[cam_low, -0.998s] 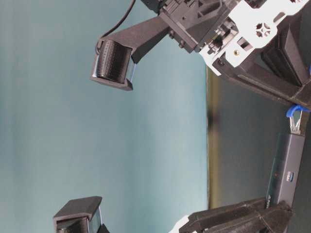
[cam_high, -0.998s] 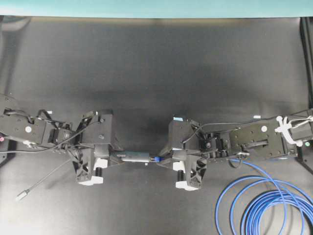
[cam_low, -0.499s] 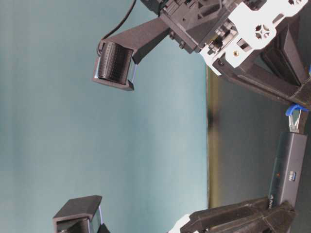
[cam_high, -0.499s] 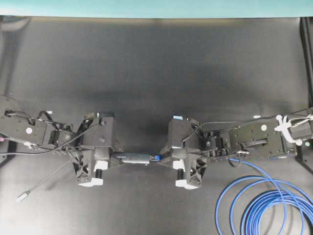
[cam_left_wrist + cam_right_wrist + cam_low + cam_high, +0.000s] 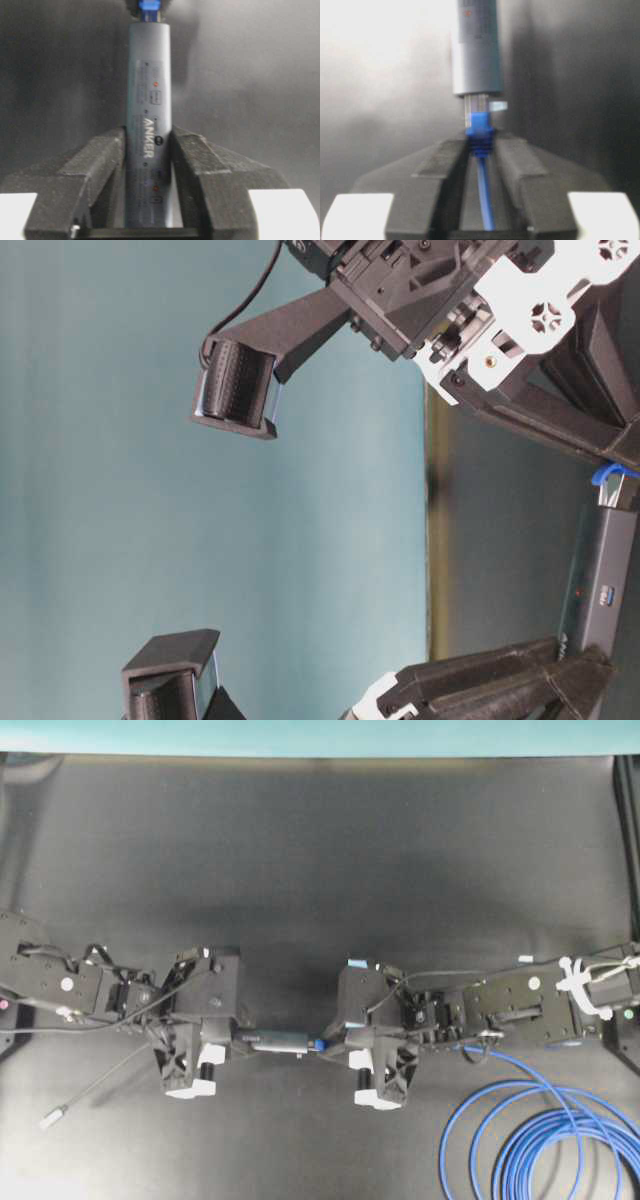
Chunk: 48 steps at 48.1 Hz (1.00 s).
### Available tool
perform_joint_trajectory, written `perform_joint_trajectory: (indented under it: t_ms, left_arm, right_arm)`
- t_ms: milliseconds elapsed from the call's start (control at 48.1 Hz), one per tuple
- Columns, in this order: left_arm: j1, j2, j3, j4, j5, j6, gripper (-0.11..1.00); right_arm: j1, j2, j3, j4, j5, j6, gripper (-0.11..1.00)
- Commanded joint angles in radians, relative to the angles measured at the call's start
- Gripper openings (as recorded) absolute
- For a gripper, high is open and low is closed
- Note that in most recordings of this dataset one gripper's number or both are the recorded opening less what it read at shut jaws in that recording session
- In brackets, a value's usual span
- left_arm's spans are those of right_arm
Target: Insert the LAN cable into the hub.
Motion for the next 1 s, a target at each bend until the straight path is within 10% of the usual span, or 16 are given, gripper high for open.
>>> perform_joint_trajectory:
  t_ms: [0, 977]
  left_arm:
    - [0.012, -0.002, -0.029, 0.002, -0.008, 0.000, 0.28]
    - [0.002, 0.080, -0.106, 0.002, -0.048, 0.021, 0.28]
  right_arm:
    - [0.008, -0.006, -0.029, 0.002, -0.003, 0.003, 0.13]
    - [-0.029, 0.040, -0.155, -0.018, -0.003, -0.035, 0.13]
